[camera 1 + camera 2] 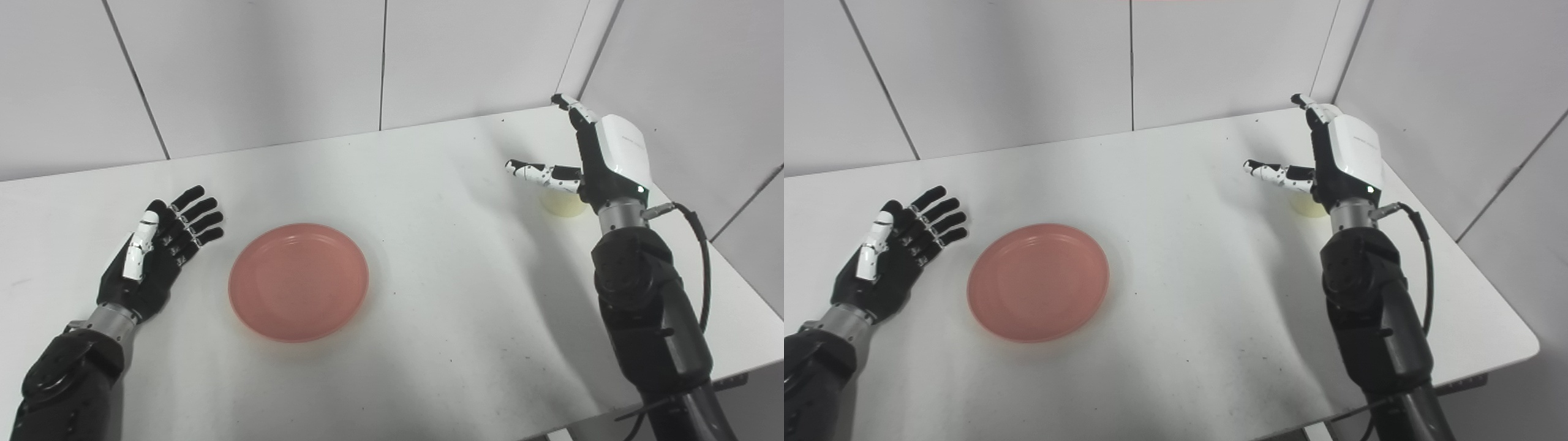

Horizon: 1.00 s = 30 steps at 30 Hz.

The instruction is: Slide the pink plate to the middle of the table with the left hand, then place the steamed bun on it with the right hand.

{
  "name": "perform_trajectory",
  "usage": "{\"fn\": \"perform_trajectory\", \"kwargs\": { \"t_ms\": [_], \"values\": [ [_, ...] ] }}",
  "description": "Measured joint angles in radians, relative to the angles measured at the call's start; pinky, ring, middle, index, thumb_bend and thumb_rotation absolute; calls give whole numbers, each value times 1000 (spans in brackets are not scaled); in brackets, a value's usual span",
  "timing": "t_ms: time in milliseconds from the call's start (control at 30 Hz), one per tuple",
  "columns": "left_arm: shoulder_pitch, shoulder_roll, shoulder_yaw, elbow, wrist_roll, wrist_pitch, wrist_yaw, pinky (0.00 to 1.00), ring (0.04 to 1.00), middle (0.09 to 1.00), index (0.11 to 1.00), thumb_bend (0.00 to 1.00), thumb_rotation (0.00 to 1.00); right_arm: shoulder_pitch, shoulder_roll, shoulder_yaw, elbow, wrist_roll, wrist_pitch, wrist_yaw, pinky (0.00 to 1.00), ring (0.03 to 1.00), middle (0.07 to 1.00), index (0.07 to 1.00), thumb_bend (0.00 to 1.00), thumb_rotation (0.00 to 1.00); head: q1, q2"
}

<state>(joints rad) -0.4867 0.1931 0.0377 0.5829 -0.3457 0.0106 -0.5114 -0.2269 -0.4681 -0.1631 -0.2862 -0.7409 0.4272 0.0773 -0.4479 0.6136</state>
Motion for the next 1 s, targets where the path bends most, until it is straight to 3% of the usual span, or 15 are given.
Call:
{"fn": "perform_trajectory", "kwargs": {
  "t_ms": [200,1000],
  "values": [
    [-5,5,7,18,-15,-4,-14,808,828,841,824,565,901,1,-23,-3,38,-4,32,17,777,892,886,853,828,500,-18,6],
    [-27,26,28,71,-26,-25,-40,799,817,829,813,576,893,-14,-94,-3,162,25,34,40,720,834,871,844,847,465,-61,23]
  ]
}}
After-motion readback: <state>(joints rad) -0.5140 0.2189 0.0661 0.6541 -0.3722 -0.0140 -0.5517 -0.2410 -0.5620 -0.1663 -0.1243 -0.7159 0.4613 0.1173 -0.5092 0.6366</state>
